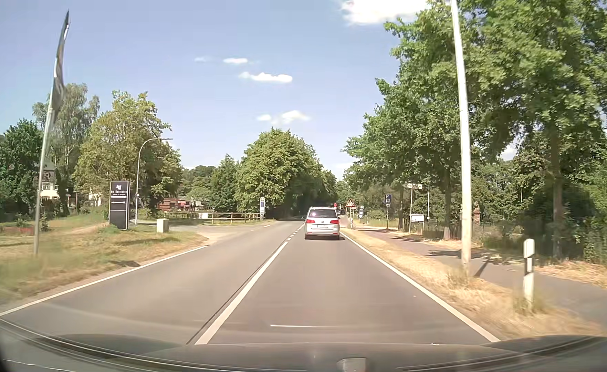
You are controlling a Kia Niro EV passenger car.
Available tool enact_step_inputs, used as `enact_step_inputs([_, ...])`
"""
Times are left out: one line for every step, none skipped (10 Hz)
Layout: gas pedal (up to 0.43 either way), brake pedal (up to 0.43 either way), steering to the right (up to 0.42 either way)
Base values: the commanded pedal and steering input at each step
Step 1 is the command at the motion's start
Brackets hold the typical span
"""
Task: Follow the waypoints while adhering to traffic rules and regulations
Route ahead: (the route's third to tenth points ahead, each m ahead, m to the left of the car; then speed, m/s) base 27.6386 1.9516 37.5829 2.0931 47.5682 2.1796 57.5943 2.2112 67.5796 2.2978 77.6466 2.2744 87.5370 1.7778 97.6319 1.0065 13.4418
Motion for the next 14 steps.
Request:
enact_step_inputs([0.059, 0.03, -0.006])
enact_step_inputs([0.059, 0.03, -0.006])
enact_step_inputs([0.059, 0.03, -0.005])
enact_step_inputs([0.059, 0.03, -0.005])
enact_step_inputs([0.059, 0.03, -0.005])
enact_step_inputs([0.059, 0.03, -0.005])
enact_step_inputs([0.059, 0.03, -0.004])
enact_step_inputs([0.059, 0.03, -0.003])
enact_step_inputs([0.059, 0.03, -0.002])
enact_step_inputs([0.059, 0.03, -0.001])
enact_step_inputs([0.047, 0.03, -0.001])
enact_step_inputs([0.047, 0.03, 0.0])
enact_step_inputs([0.047, 0.03, 0.001])
enact_step_inputs([0.047, 0.03, 0.002])
